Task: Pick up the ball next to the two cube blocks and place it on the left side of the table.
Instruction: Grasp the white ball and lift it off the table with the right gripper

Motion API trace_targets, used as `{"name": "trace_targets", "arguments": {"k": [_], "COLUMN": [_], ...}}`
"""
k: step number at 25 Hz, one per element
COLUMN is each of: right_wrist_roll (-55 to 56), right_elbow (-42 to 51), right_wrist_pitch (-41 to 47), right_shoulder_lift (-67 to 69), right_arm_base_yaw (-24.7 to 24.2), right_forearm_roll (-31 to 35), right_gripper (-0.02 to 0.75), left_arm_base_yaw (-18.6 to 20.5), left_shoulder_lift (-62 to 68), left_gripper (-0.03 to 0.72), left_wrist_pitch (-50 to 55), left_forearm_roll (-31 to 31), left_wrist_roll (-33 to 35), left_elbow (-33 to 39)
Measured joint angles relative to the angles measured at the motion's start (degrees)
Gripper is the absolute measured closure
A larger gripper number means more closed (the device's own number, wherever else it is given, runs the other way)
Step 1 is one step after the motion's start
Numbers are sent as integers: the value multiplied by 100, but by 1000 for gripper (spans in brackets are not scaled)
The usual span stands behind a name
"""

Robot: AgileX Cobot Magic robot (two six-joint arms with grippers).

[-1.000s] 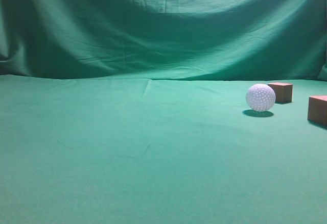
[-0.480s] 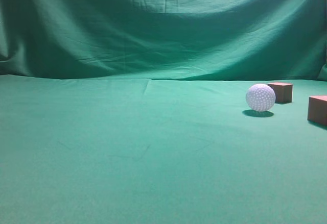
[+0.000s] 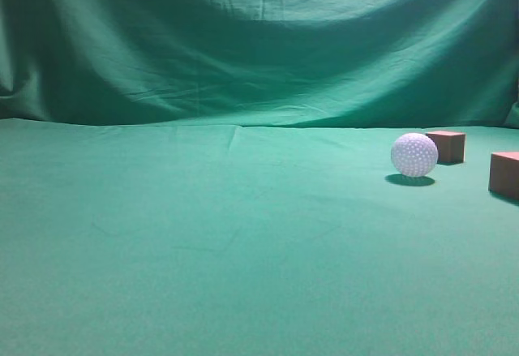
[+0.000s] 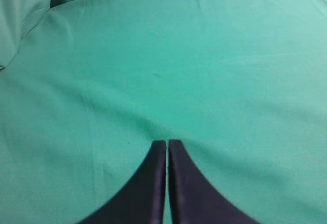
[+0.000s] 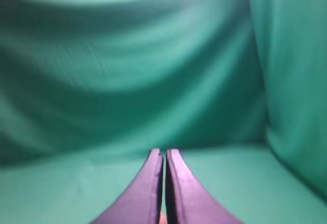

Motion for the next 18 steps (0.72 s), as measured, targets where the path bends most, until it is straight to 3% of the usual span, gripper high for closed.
{"name": "trace_targets", "arguments": {"k": [2, 4, 8, 13, 18], "right_wrist_roll": [42, 54, 66, 44, -469], "right_elbow": [0, -148, -1190, -2379, -2843], "right_wrist_pitch": [-612, -376, 1160, 3468, 3976], "right_shoulder_lift": [0, 0, 317, 1739, 3199], "right_arm_base_yaw": [0, 0, 0, 0, 0], "right_forearm_roll": [-16, -41, -54, -54, -19], "right_gripper": [738, 738, 738, 738, 738], "left_arm_base_yaw": [0, 0, 0, 0, 0], "left_shoulder_lift": [0, 0, 0, 0, 0], "left_gripper": [688, 688, 688, 688, 688], "left_wrist_pitch": [0, 0, 0, 0, 0], "left_forearm_roll": [0, 0, 0, 0, 0], "left_wrist_roll": [0, 0, 0, 0, 0], "left_elbow": [0, 0, 0, 0, 0]}}
